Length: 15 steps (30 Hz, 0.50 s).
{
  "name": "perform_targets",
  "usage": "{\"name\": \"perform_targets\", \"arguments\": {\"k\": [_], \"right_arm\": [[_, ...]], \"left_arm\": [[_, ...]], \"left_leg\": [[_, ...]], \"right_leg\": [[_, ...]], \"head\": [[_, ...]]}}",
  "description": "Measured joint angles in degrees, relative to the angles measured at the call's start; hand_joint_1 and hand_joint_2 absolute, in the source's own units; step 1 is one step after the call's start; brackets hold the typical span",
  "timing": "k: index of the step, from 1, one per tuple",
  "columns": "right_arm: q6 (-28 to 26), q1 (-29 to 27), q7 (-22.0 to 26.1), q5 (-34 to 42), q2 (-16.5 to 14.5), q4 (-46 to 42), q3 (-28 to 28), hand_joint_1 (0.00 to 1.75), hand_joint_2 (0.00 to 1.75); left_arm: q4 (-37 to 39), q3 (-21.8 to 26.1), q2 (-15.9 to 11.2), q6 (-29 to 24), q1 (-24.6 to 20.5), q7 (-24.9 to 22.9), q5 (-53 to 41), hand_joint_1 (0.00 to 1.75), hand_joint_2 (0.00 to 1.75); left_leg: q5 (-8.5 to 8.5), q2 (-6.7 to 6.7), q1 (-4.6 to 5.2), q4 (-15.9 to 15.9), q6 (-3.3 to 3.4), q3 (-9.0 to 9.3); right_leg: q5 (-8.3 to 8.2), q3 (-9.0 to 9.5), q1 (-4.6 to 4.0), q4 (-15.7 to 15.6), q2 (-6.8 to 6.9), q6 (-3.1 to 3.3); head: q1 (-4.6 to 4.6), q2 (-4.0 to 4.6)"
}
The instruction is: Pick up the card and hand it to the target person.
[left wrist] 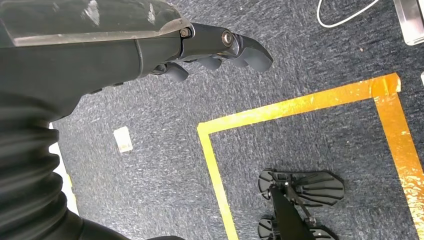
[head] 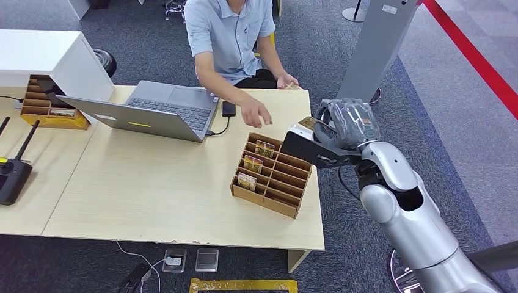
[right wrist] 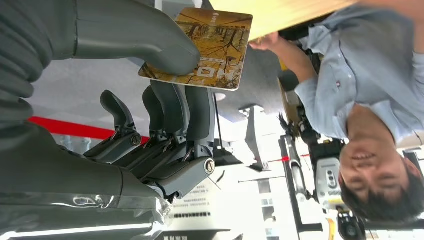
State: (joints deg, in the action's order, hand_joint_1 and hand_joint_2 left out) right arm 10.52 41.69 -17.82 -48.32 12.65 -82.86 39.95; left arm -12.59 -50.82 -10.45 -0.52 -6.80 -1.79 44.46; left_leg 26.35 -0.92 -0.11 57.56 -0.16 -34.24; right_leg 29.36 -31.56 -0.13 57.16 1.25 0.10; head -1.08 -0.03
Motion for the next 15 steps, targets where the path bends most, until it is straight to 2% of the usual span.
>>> {"name": "perform_targets", "arguments": {"k": [4, 10, 15], "right_arm": [[-3.4, -1.0, 3.1, -3.4, 0.0, -2.1, -0.9, 1.45, 1.75], [-14.5, -2.0, 10.4, -10.7, -0.8, -1.4, -1.5, 1.45, 1.75], [-22.2, -2.6, 13.6, -13.8, -1.8, 1.5, -1.6, 1.45, 1.75]], "left_arm": [[0.0, 0.0, 0.0, 0.0, 0.0, 0.1, 0.0, 0.0, 1.75], [0.0, 0.0, 0.1, 0.2, -0.5, 0.0, -0.4, 0.0, 1.75], [0.0, 0.0, 0.2, 0.4, -1.0, -0.2, -0.5, 0.0, 1.75]], "left_leg": [[0.0, 0.0, 0.0, 0.0, 0.0, -0.01], [0.0, 0.0, 0.0, 0.0, 0.0, -0.01], [0.0, 0.01, 0.0, 0.0, 0.0, -0.01]], "right_leg": [[0.0, 0.01, 0.0, 0.0, 0.01, 0.0], [0.0, 0.01, 0.0, 0.0, 0.01, 0.0], [0.0, 0.01, 0.0, 0.0, 0.01, 0.0]], "head": [[0.0, 0.01], [0.0, 0.01], [0.0, 0.01]]}}
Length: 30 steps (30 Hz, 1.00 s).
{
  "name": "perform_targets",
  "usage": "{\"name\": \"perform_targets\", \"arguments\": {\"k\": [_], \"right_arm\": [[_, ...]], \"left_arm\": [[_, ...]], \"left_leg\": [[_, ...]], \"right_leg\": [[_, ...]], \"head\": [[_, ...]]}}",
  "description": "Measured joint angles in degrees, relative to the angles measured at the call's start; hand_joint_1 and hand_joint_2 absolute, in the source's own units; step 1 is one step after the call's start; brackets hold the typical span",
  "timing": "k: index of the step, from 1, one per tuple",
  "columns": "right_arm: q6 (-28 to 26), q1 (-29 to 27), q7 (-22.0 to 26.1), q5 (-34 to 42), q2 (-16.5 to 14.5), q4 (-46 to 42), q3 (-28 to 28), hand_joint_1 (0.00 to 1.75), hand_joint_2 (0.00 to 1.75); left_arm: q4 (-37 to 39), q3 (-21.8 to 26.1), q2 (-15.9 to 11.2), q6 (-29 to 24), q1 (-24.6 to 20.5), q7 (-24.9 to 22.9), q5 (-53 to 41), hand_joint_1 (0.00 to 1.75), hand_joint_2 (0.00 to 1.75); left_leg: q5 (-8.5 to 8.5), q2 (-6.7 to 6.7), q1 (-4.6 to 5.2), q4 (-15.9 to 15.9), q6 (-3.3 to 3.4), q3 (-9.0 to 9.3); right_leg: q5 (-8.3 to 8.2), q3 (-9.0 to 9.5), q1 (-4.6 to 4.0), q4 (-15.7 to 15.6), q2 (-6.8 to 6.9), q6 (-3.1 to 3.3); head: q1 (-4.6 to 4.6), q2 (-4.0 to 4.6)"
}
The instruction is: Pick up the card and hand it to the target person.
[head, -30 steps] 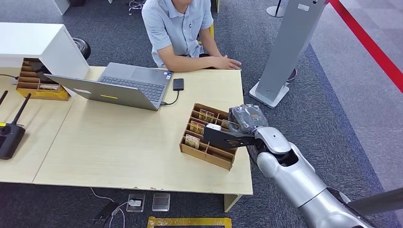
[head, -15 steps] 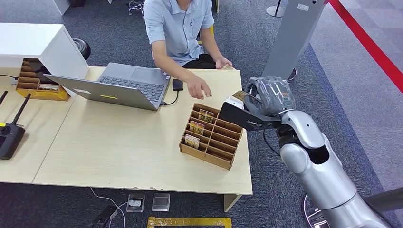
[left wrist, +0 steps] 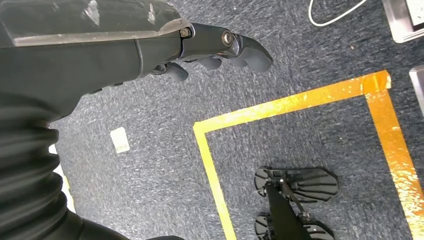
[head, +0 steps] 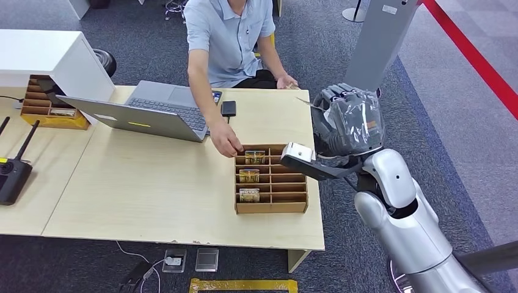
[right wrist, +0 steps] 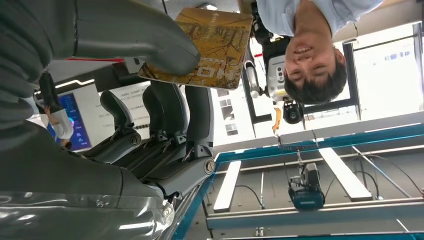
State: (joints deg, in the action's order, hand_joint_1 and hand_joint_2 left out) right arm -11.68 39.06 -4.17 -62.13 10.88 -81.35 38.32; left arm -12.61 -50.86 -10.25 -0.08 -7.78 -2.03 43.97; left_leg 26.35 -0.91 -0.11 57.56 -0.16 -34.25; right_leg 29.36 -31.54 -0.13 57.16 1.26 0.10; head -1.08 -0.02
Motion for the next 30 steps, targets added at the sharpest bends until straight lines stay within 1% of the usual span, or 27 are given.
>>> {"name": "perform_targets", "arguments": {"k": [7, 30], "right_arm": [[-3.4, -0.2, 0.3, -0.7, -1.3, 3.9, 0.0, 1.45, 1.75], [-5.1, -0.1, -0.1, 0.1, -2.5, 8.9, 0.1, 1.45, 1.75]], "left_arm": [[0.0, 0.0, 0.0, 0.0, -0.4, -0.1, -0.1, 0.0, 1.75], [0.0, 0.0, 0.0, 0.2, -0.5, -0.4, -0.3, 0.0, 1.75]], "left_leg": [[0.0, 0.0, 0.0, 0.0, 0.0, 0.0], [0.0, 0.0, 0.0, 0.0, 0.0, -0.01]], "right_leg": [[0.0, -0.01, 0.0, 0.0, 0.0, 0.0], [0.0, -0.01, 0.0, 0.0, 0.01, 0.0]], "head": [[-0.02, 0.0], [-0.02, 0.0]]}}
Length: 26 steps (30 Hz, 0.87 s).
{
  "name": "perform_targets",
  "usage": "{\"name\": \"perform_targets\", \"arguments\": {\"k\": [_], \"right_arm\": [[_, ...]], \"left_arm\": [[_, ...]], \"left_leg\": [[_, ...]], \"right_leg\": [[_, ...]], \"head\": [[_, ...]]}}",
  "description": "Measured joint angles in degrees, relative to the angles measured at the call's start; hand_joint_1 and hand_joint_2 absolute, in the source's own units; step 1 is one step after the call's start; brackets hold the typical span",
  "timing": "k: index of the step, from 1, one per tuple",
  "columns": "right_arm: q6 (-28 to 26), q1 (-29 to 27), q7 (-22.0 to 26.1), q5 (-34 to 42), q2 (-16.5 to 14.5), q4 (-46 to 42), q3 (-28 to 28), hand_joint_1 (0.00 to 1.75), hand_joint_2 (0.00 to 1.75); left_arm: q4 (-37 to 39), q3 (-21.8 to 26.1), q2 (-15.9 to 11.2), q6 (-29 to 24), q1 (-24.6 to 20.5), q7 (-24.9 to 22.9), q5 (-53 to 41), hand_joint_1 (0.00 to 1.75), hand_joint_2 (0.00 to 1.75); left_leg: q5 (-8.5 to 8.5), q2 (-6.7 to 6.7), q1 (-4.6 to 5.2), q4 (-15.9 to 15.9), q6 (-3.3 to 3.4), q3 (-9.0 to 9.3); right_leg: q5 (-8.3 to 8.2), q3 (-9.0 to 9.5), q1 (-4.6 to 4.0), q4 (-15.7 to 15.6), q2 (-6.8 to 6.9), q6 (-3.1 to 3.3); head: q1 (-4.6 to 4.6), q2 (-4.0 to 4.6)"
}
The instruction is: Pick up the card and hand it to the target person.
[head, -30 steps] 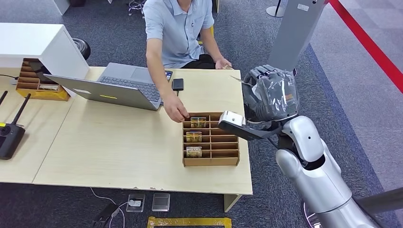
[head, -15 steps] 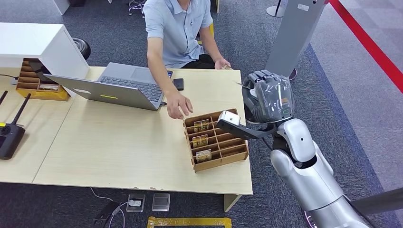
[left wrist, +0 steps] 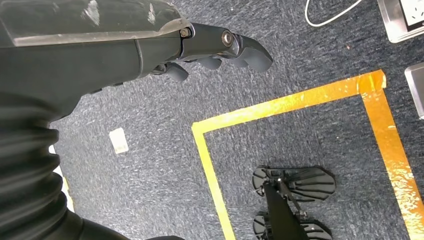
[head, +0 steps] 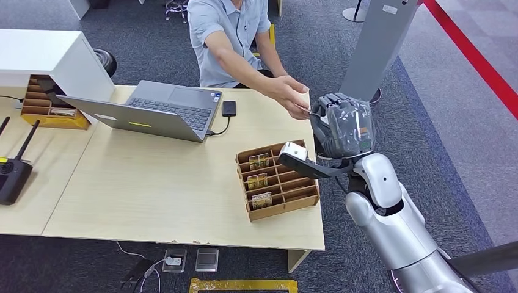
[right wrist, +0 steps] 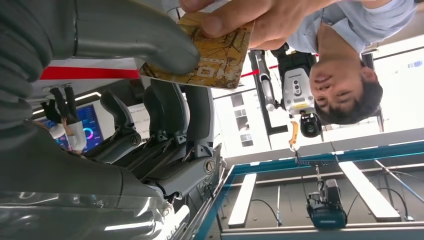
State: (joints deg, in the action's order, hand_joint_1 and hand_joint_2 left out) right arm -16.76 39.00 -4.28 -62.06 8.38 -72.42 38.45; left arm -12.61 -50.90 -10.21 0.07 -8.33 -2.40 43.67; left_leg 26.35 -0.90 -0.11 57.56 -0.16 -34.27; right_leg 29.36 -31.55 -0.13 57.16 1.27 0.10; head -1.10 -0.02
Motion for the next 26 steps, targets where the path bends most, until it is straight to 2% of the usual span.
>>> {"name": "perform_targets", "arguments": {"k": [4, 8, 12, 16, 25, 26], "right_arm": [[-0.2, 0.0, 0.0, 0.3, -0.2, 0.7, 0.1, 1.45, 1.75], [-0.5, 0.1, 0.1, 0.6, -0.5, 1.4, 0.2, 0.0, 1.75], [-0.7, 0.3, 0.1, 0.9, -0.5, 1.9, 0.2, 0.0, 1.75], [0.6, 0.3, 1.0, 6.2, -0.6, 2.2, 0.2, 0.0, 1.75], [11.9, -2.4, 5.3, 41.3, -0.9, 1.8, -1.1, 0.0, 1.75], [12.6, -2.8, 5.6, 43.4, -0.9, 1.8, -1.3, 0.0, 1.75]], "left_arm": [[0.0, 0.0, 0.0, -0.1, 0.0, -0.1, 0.0, 0.0, 1.75], [0.0, 0.0, 0.0, 0.4, 0.0, 0.3, 0.1, 0.0, 1.75], [0.0, 0.0, 0.0, 0.9, 0.0, 0.8, 0.1, 0.0, 0.0], [0.0, 0.0, 0.0, 0.7, 0.1, 0.8, 0.5, 0.0, 0.0], [0.0, 0.0, -0.1, -0.2, 1.0, 0.7, 1.8, 0.0, 0.0], [0.0, 0.0, -0.1, -0.2, 1.1, 0.7, 1.8, 0.0, 0.0]], "left_leg": [[0.0, 0.01, 0.0, 0.0, 0.0, -0.02], [0.0, 0.01, 0.0, 0.0, 0.0, -0.04], [0.0, 0.0, 0.0, 0.0, 0.0, -0.04], [0.0, 0.0, 0.0, 0.0, 0.0, -0.02], [0.0, 0.0, 0.0, 0.0, 0.0, -0.02], [0.0, 0.0, 0.0, 0.0, 0.0, -0.02]], "right_leg": [[0.0, 0.0, 0.0, 0.0, 0.01, 0.0], [0.0, -0.01, 0.0, 0.0, 0.01, 0.0], [0.0, -0.01, 0.0, 0.0, 0.0, 0.0], [0.0, -0.01, 0.0, 0.0, 0.0, 0.0], [0.01, -0.02, 0.0, 0.0, 0.0, 0.0], [0.01, -0.02, 0.0, 0.0, 0.0, 0.0]], "head": [[0.01, -0.01], [0.01, -0.01], [0.01, -0.01], [0.01, -0.01], [0.01, -0.01], [0.01, -0.01]]}}
